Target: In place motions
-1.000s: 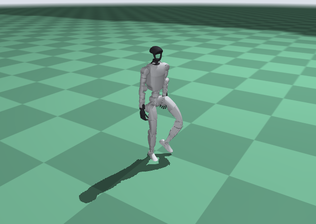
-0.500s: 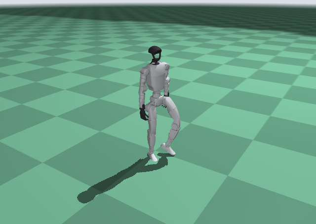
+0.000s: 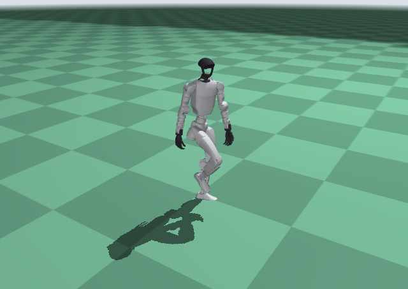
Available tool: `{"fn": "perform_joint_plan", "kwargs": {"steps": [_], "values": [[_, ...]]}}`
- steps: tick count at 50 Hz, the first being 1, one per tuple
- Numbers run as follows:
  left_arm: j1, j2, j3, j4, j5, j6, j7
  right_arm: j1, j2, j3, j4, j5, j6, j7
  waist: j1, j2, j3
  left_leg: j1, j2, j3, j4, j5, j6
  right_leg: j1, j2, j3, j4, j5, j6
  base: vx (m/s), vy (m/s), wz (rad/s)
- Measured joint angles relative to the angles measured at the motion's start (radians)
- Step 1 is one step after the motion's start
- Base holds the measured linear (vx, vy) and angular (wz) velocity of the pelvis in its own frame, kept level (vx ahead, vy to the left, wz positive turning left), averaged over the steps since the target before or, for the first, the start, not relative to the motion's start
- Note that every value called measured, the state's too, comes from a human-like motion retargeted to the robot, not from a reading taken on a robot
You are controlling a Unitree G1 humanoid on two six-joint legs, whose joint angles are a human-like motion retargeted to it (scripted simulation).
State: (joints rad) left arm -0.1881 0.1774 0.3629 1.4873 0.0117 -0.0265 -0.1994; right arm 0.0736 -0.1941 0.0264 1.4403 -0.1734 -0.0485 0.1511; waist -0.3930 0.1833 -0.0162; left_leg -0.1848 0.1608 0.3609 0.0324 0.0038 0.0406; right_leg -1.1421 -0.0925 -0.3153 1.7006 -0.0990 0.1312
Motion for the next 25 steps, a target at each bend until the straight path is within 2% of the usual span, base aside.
{"fn": "perform_joint_plan", "kwargs": {"steps": [3,7,11,13,15,17,18,20,22,23,25], "values": [[0.016,-0.009,0.019,0.014,0.008,-0.006,0.008,0.004,0.001,-0.005,0.012,0.009,0.008,0.007,0.014,-0.033,0.004,0.031,-0.024,-0.012,-0.004,-0.009,0.005,0.097,0.007,0.016,-0.104,0.005,0.005,0.05,-0.01,-0.18],[0.083,-0.040,0.038,0.029,0.006,-0.006,0.009,0.034,-0.013,-0.003,0.008,0.016,0.003,-0.006,0.063,-0.045,-0.024,0.072,-0.034,0.036,-0.010,-0.031,0.000,0.357,0.057,0.042,-0.395,0.055,0.004,0.17,-0.04,-0.58],[0.165,-0.059,0.062,0.049,0.026,-0.001,0.010,0.046,-0.024,-0.009,0.014,0.022,0.007,-0.014,0.108,-0.084,-0.057,0.116,-0.070,0.079,-0.001,-0.068,-0.008,0.695,0.130,0.121,-0.851,0.126,-0.011,0.19,-0.07,-0.40],[0.222,-0.054,0.072,0.057,0.042,-0.001,-0.001,0.035,-0.020,-0.014,0.037,0.027,0.015,-0.017,0.100,-0.119,-0.042,0.169,-0.085,0.076,0.023,-0.102,-0.017,0.902,0.147,0.135,-1.141,0.171,-0.031,0.21,-0.16,0.31],[0.278,-0.050,0.082,0.062,0.046,0.000,-0.012,0.028,-0.020,-0.015,0.048,0.036,0.017,-0.022,0.095,-0.150,-0.038,0.190,-0.104,0.056,0.066,-0.135,-0.022,1.060,0.162,0.152,-1.377,0.021,-0.044,0.21,-0.13,0.07],[0.332,-0.039,0.101,0.064,0.050,0.008,-0.028,0.023,-0.016,-0.006,0.049,0.053,0.019,-0.018,0.169,-0.182,-0.035,0.189,-0.104,0.094,0.161,-0.132,-0.032,1.171,0.080,-0.047,-1.477,-0.084,-0.116,0.18,-0.13,-1.24],[0.350,-0.038,0.116,0.069,0.056,0.015,-0.032,0.020,-0.015,-0.003,0.047,0.062,0.022,-0.012,0.207,-0.202,-0.038,0.168,-0.106,0.121,0.235,-0.082,-0.035,1.178,0.062,-0.011,-1.499,-0.086,-0.119,0.00,-0.13,-0.91],[0.340,-0.040,0.140,0.077,0.046,0.028,-0.028,-0.021,-0.004,-0.015,0.029,0.082,0.030,-0.001,0.217,-0.248,-0.007,0.021,-0.069,0.100,0.496,0.107,-0.049,1.149,0.000,0.014,-1.493,-0.079,-0.101,-0.36,-0.12,0.13],[0.305,-0.037,0.149,0.071,-0.016,0.017,-0.022,-0.074,0.002,-0.014,-0.021,0.104,0.019,-0.004,0.251,-0.262,0.082,-0.174,0.001,0.070,0.811,0.233,0.025,1.159,-0.013,0.016,-1.494,-0.082,-0.107,-0.57,-0.16,0.15],[0.298,-0.028,0.145,0.058,-0.044,0.014,-0.031,-0.090,0.001,-0.004,-0.051,0.110,0.010,-0.003,0.253,-0.261,0.119,-0.276,0.032,0.040,0.963,0.210,0.064,1.166,0.002,0.005,-1.499,-0.075,-0.123,-0.40,-0.16,0.34],[0.288,-0.023,0.160,0.040,-0.034,0.024,-0.055,-0.122,-0.014,0.010,-0.094,0.092,0.005,0.016,0.245,-0.247,0.163,-0.462,0.136,0.015,1.221,0.121,0.100,1.173,0.032,-0.002,-1.504,-0.065,-0.138,-0.19,-0.09,0.33]]}}
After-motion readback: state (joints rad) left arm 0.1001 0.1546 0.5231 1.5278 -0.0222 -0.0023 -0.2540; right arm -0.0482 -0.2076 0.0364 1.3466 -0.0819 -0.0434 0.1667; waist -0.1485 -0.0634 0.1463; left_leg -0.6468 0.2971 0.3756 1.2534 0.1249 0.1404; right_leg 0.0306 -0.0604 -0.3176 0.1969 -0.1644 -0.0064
